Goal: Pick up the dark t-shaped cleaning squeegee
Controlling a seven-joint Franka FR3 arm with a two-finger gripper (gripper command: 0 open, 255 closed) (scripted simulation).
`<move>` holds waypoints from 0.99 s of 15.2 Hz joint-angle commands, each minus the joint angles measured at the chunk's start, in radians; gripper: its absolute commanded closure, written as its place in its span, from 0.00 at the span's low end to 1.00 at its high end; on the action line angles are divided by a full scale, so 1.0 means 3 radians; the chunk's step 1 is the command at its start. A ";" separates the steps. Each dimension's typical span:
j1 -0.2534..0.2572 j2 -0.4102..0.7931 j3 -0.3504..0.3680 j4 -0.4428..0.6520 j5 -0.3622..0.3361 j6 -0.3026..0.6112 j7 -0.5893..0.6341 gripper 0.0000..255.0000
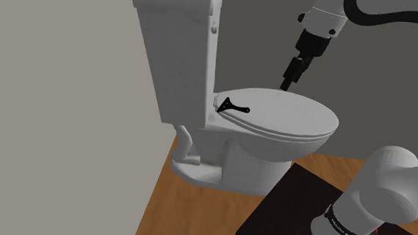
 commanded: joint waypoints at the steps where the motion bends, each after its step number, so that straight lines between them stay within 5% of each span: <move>1: 0.0000 0.0000 0.0000 0.0000 0.0000 0.0000 0.0000 0.00; 15: 0.0020 0.1346 -0.0447 -0.0001 -0.0032 0.1368 -0.0646 0.00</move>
